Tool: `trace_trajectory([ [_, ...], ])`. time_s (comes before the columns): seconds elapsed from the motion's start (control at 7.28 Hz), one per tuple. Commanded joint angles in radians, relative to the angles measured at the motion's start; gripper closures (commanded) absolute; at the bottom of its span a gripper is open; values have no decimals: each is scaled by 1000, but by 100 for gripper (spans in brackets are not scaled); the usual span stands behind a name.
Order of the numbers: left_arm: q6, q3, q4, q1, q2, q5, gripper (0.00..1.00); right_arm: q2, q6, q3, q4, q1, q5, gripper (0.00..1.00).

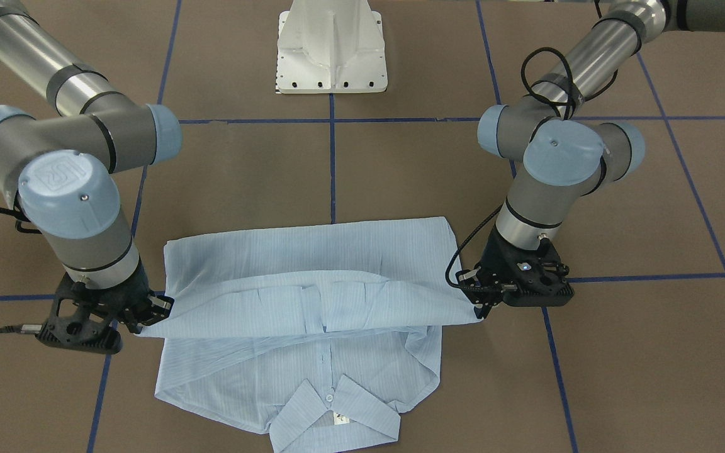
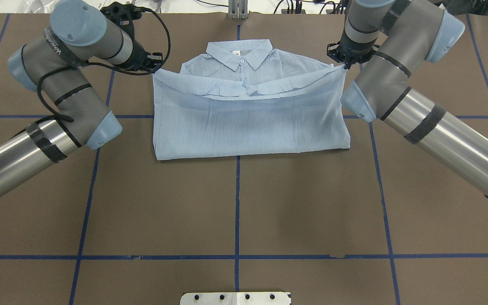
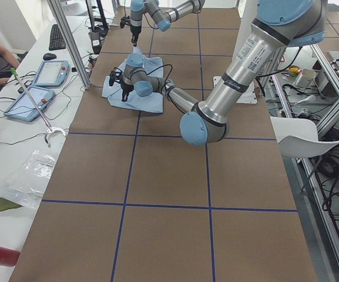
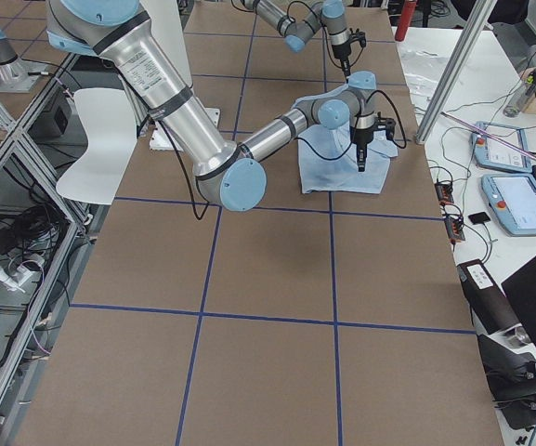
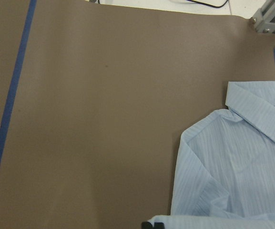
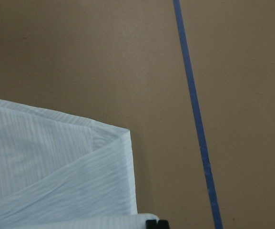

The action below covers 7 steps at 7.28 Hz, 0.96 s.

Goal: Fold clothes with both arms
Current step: 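Lift the hem with both grippers and fold it toward the collar, then lower the hem near the collar and open both grippers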

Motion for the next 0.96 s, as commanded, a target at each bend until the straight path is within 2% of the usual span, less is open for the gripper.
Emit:
trace_trajectory([
  [0.0,-13,185,-114,-4,-85,4,100,48,-4,-157,86,-3,0,100],
  [0.27,-12,248,-184,-4,-87,7,100,68,-6,-212,103,-5,0,100],
  [0.55,-12,273,-209,-11,-89,10,100,138,-6,-307,103,-6,0,100],
  [0.82,-14,306,-235,-11,-89,37,100,137,-6,-369,170,-12,-5,100],
])
